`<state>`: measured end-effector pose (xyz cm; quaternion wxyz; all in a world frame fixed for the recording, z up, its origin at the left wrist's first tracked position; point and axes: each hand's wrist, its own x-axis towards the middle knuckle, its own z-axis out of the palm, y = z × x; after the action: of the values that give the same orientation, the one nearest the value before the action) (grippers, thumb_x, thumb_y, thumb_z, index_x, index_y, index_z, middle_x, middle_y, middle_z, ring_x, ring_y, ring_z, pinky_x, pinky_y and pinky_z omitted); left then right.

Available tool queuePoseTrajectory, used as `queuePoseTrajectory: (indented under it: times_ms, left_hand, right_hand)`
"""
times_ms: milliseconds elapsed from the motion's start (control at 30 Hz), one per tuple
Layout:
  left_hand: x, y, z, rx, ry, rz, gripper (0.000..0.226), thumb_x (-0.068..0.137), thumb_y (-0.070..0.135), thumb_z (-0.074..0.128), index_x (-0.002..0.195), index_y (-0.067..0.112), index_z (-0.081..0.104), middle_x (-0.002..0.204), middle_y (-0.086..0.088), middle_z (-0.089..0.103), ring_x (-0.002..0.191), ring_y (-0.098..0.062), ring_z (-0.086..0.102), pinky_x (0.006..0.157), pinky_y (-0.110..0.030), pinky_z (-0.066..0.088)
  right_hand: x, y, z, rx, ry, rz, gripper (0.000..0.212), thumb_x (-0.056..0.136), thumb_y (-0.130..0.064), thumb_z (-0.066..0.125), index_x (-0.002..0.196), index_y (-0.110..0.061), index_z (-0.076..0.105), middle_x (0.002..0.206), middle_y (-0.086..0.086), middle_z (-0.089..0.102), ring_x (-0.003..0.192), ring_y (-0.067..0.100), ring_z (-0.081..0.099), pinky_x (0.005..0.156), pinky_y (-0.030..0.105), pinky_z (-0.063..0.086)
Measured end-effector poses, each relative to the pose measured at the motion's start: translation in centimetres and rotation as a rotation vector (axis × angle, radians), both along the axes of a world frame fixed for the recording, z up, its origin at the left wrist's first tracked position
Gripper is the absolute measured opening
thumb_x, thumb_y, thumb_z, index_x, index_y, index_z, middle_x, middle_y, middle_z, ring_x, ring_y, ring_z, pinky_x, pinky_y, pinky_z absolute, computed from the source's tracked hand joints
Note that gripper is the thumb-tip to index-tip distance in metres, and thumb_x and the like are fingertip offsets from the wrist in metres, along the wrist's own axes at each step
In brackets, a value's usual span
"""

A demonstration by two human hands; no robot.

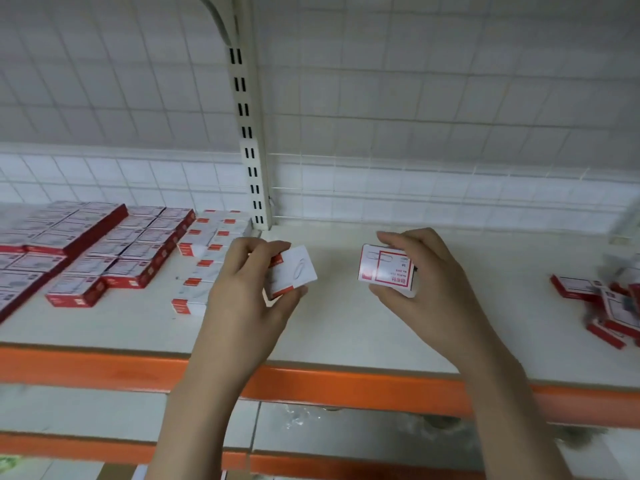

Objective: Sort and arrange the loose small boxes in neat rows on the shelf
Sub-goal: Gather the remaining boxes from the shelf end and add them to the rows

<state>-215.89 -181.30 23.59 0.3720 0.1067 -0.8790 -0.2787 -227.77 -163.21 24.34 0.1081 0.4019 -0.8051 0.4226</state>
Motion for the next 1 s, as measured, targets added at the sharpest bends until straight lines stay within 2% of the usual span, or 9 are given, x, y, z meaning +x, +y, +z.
queuePoseTrajectory:
  times_ms: [100, 233, 367, 500, 567, 667, 767, 867, 1000]
  left_hand:
    - [1.3, -3.4, 0.2, -0.005, -0.014, -0.01, 0.048, 0.07, 0.011, 0.079, 0.114, 0.012, 0.059, 0.101, 0.006, 0.045, 0.087, 0.01, 0.044, 0.073, -0.001, 0.034]
    - [2.4, -7.2, 0.2, 0.004, -0.021, -0.045, 0.049, 0.069, 0.01, 0.079, 0.113, 0.014, 0.059, 0.101, 0.008, 0.044, 0.085, 0.009, 0.043, 0.073, -0.002, 0.036]
    - [3.2, -10.2, 0.1, 0.008, -0.034, -0.105, 0.046, 0.069, 0.01, 0.077, 0.11, 0.016, 0.058, 0.099, 0.012, 0.044, 0.089, 0.015, 0.043, 0.07, -0.002, 0.036]
    - [3.8, -11.6, -0.1, 0.056, -0.053, -0.148, 0.043, 0.073, 0.015, 0.074, 0.104, 0.03, 0.048, 0.093, 0.022, 0.048, 0.085, 0.008, 0.048, 0.064, -0.006, 0.038]
    - [4.0, -11.9, -0.3, 0.1, -0.073, -0.157, 0.044, 0.074, 0.015, 0.073, 0.104, 0.033, 0.047, 0.093, 0.02, 0.052, 0.084, 0.006, 0.05, 0.064, -0.007, 0.039]
    - [4.2, -12.1, -0.5, 0.115, -0.09, -0.169, 0.044, 0.075, 0.014, 0.072, 0.106, 0.033, 0.048, 0.096, 0.015, 0.056, 0.086, 0.0, 0.053, 0.067, -0.009, 0.041]
    - [4.4, -12.2, -0.6, 0.095, -0.096, -0.167, 0.046, 0.076, 0.013, 0.072, 0.107, 0.034, 0.047, 0.098, 0.017, 0.054, 0.091, 0.001, 0.053, 0.07, -0.009, 0.042]
    - [4.7, -12.4, -0.7, 0.055, -0.108, -0.14, 0.042, 0.076, 0.015, 0.073, 0.108, 0.031, 0.05, 0.099, 0.019, 0.051, 0.089, 0.002, 0.049, 0.072, -0.011, 0.043]
    - [5.4, -13.5, -1.4, -0.093, -0.147, -0.033, 0.046, 0.07, 0.022, 0.077, 0.112, 0.017, 0.061, 0.101, 0.004, 0.053, 0.093, -0.014, 0.049, 0.076, -0.023, 0.04]
  right_hand:
    - [1.2, -3.0, -0.1, 0.025, 0.04, -0.026, 0.046, 0.072, -0.012, 0.077, 0.112, -0.023, 0.058, 0.104, -0.012, 0.045, 0.094, -0.014, 0.046, 0.074, 0.002, 0.037]
    - [3.1, -6.2, -0.3, 0.047, 0.024, -0.118, 0.045, 0.071, -0.02, 0.076, 0.105, -0.028, 0.047, 0.097, -0.016, 0.052, 0.085, -0.001, 0.053, 0.07, 0.019, 0.046]
    - [4.8, -8.7, -0.5, 0.119, -0.026, -0.118, 0.053, 0.076, -0.022, 0.069, 0.117, -0.033, 0.037, 0.101, -0.012, 0.058, 0.084, 0.009, 0.058, 0.069, 0.031, 0.05]
    - [5.5, -10.3, -0.9, 0.174, -0.052, -0.064, 0.058, 0.081, -0.021, 0.064, 0.13, -0.042, 0.041, 0.113, -0.015, 0.047, 0.094, 0.002, 0.049, 0.079, 0.025, 0.045]
    - [5.7, -10.6, -1.0, 0.201, -0.072, -0.05, 0.058, 0.08, -0.021, 0.068, 0.129, -0.038, 0.042, 0.117, -0.015, 0.04, 0.1, -0.001, 0.044, 0.079, 0.014, 0.042]
    - [5.9, -10.8, -1.6, 0.229, -0.127, -0.026, 0.071, 0.077, -0.009, 0.069, 0.132, -0.034, 0.031, 0.12, -0.017, 0.026, 0.105, -0.003, 0.037, 0.075, 0.0, 0.038]
    - [5.8, -11.3, -2.1, 0.236, -0.105, -0.051, 0.071, 0.077, 0.006, 0.056, 0.134, -0.024, 0.026, 0.111, -0.02, 0.015, 0.104, 0.005, 0.038, 0.071, -0.002, 0.039]
    - [5.3, -11.9, -2.2, 0.203, -0.045, -0.062, 0.062, 0.078, 0.006, 0.059, 0.129, -0.015, 0.032, 0.113, -0.012, 0.02, 0.1, 0.012, 0.043, 0.071, -0.002, 0.038]
    - [4.8, -12.6, -1.7, 0.124, -0.037, -0.093, 0.056, 0.072, -0.019, 0.078, 0.114, -0.013, 0.042, 0.107, -0.005, 0.038, 0.09, 0.004, 0.043, 0.07, -0.004, 0.034]
